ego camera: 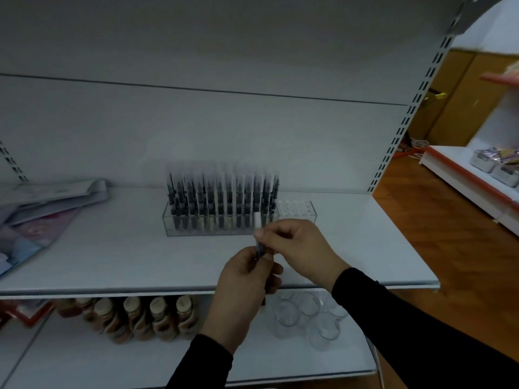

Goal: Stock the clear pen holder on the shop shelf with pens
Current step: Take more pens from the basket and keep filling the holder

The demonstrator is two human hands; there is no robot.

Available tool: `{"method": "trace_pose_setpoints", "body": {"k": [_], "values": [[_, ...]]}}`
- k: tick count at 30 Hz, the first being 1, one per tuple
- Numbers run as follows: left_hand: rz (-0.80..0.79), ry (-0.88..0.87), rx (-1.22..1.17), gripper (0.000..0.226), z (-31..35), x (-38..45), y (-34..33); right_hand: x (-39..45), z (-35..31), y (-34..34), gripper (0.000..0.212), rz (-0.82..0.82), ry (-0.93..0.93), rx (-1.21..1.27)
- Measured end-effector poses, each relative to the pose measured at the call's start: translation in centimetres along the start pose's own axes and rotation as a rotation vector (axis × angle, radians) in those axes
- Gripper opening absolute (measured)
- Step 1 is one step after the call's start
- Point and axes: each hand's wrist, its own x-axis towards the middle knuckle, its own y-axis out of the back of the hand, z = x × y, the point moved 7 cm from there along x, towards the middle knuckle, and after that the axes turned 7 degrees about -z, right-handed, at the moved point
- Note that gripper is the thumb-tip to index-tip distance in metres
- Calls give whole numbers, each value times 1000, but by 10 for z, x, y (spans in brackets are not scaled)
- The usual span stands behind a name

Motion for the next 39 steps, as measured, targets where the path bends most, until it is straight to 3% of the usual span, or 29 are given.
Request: {"method": "trace_pose_setpoints", "body": {"k": [3, 5, 10, 13, 17, 23, 39], "values": [[20, -63, 132, 16, 9, 0, -1, -4, -5, 13, 19, 100, 2, -34], [14, -135, 384, 21, 17, 2, 1, -7, -9, 28, 20, 196, 12, -72], [-88, -215, 1115, 77, 12, 19, 10, -14, -20, 56, 25, 328, 68, -277], [-6, -211, 1337, 98, -5, 32, 26, -15, -22, 71, 22, 405, 102, -322], [69, -166, 1434, 84, -25, 35, 38, -8, -22, 81, 13, 461, 131, -216], [65, -158, 1485, 82, -33, 34, 37, 12, -29, 79, 10, 467, 170, -152], [124, -222, 1482, 78, -33, 36, 39, 38, -32, 71, 18, 494, 197, -192]]}}
